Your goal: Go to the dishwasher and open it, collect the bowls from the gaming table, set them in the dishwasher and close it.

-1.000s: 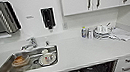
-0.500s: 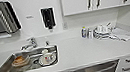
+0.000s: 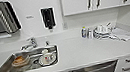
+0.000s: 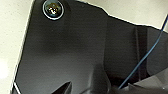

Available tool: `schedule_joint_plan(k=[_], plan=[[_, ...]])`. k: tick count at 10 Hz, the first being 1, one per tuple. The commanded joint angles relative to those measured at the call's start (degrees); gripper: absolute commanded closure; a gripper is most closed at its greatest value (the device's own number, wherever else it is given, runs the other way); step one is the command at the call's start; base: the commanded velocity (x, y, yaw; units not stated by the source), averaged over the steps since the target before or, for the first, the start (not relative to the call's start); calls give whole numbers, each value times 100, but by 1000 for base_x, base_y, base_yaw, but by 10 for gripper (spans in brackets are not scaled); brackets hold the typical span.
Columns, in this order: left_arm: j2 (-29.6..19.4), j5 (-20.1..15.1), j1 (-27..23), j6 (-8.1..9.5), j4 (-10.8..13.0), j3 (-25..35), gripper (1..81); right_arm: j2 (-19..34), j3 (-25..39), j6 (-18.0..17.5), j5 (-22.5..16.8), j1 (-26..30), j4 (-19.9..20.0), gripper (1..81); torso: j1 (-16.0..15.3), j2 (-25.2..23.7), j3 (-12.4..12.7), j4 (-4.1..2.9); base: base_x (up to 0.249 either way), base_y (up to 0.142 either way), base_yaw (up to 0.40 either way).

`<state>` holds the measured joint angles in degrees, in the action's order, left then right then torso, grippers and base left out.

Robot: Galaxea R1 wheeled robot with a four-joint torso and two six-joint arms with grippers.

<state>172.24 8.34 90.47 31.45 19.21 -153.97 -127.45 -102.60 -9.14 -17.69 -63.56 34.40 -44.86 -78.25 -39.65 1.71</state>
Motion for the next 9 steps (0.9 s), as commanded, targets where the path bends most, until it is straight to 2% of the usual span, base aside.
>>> schedule_joint_plan(k=[1, 3, 4, 6, 7, 9], plan=[[-5, -289, -148, -113, 48, 7, 10, -582, -743, 1257, -297, -284, -452, 10, 0, 0, 0, 0, 0, 0, 0], [-14, -280, -156, -148, 48, -2, 10, -802, -805, 1635, 20, -574, -461, 10, 0, 0, 0, 0, 0, 0, 0], [-14, -280, -156, -148, 48, 7, 10, -1045, -1099, 1948, 134, -723, -452, 10, 0, 0, 0, 0, 0, 0, 0], [-5, -263, -156, -148, 48, 7, 10, -1495, -1735, 2442, 152, -891, -452, 10, 0, 0, 2, 0, 0, 0, 0], [-14, -254, -156, -148, 48, 7, 10, -1558, -1736, 2663, 152, -987, -461, 10, 0, 0, 2, 0, 0, 0, 0], [-23, -236, -156, -298, 48, 7, 10, -1663, -1736, 3182, 336, -1190, -452, 10, 0, 0, 2, 0, 0, 0, 0]])
